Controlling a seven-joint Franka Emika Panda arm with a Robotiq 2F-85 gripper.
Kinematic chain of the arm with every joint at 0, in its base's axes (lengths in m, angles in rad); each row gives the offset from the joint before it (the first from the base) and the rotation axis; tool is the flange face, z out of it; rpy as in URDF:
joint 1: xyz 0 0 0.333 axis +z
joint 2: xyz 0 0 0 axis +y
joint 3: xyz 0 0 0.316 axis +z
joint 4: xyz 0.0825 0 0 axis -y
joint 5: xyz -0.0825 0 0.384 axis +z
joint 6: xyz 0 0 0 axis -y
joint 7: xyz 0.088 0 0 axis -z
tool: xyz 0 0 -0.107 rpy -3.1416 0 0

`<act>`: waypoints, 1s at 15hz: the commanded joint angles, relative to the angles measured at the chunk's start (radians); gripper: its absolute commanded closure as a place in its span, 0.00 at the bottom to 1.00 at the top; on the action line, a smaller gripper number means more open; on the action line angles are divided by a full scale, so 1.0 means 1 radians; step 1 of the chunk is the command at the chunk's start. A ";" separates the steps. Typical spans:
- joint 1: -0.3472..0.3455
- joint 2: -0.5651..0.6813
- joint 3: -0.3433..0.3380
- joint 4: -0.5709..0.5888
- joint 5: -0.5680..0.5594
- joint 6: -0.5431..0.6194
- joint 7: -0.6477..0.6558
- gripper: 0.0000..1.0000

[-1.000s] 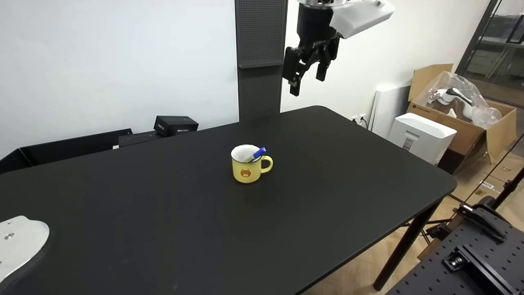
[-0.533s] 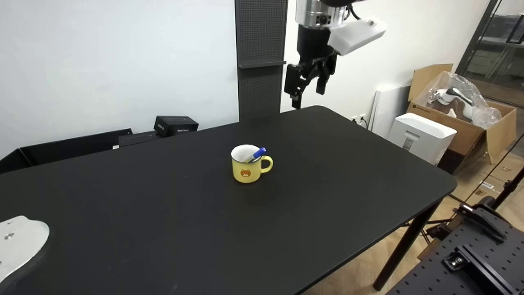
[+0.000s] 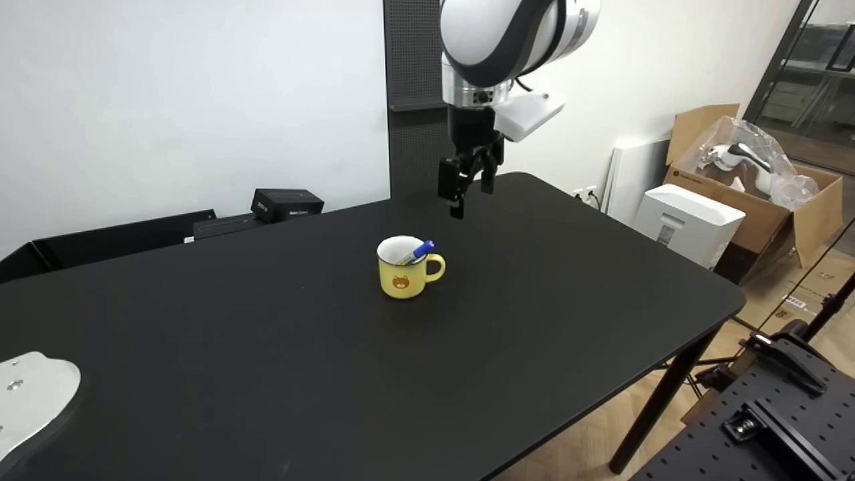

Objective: Remove the marker from the cup and put it on the table

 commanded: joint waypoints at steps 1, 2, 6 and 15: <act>0.017 0.025 0.000 0.025 0.018 -0.005 -0.021 0.00; 0.025 0.048 0.007 0.046 0.032 -0.008 -0.036 0.00; 0.033 0.083 0.011 0.068 0.026 0.011 -0.042 0.00; 0.066 0.190 0.002 0.104 -0.067 0.096 -0.016 0.00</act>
